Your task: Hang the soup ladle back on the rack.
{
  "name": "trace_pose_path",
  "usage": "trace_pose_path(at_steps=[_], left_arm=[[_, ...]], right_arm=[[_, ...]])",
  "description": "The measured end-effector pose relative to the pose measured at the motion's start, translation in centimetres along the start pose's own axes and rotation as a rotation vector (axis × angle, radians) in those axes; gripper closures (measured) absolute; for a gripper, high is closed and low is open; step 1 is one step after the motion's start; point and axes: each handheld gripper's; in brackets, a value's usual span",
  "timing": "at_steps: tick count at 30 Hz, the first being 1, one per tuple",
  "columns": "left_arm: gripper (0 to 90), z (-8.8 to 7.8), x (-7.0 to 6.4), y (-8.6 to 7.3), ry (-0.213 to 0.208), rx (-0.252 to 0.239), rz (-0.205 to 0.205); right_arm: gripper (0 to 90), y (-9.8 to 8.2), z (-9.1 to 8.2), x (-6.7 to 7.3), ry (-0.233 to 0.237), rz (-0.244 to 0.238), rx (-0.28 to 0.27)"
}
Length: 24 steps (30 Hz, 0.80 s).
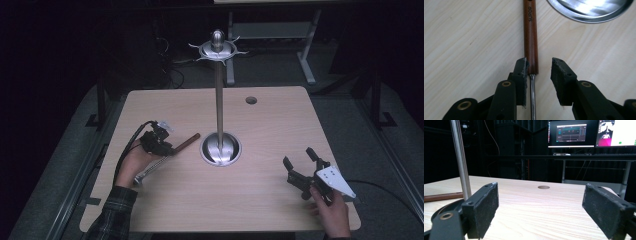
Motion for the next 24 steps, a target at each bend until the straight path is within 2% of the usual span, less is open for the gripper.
trace_pose_path(at_steps=[1,3,10,17,20,21,24], left_arm=[[65.2,0.2,0.1,0.1,0.002,0.003,0.008],[65.2,0.8,0.2,0.2,-0.009,0.006,-0.004],[64.8,2.9,0.3,0.0,-0.002,0.074,0.02],[71.5,3.0,0.3,0.0,-0.026,0.071,-0.006],[72.8,3.0,0.3,0.0,-0.017,0.07,-0.001],[72.9,3.0,0.2,-0.1,-0.017,0.063,-0.015],[73.4,2.9,0.3,-0.3,-0.015,0.047,-0.023]], right_arm=[[12.8,0.0,0.0,0.0,0.0,0.003,-0.006],[12.8,0.0,-0.1,0.0,-0.002,0.007,-0.007],[12.8,0.0,-0.1,-0.1,-0.006,0.006,-0.01],[12.8,0.0,-0.2,-0.2,-0.012,0.018,-0.026],[12.8,0.0,-0.3,-0.2,-0.015,0.02,-0.032],[12.8,0.0,-0.3,-0.1,-0.013,0.019,-0.031],[12.8,0.0,-0.2,-0.1,-0.009,0.011,-0.027]])
Point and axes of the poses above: each handheld gripper's, and its own axes: z roughly forward along the jaws, y roughly out of its top, x roughly to its left, and after that the axes turned 8 degrees about -x, right-handed
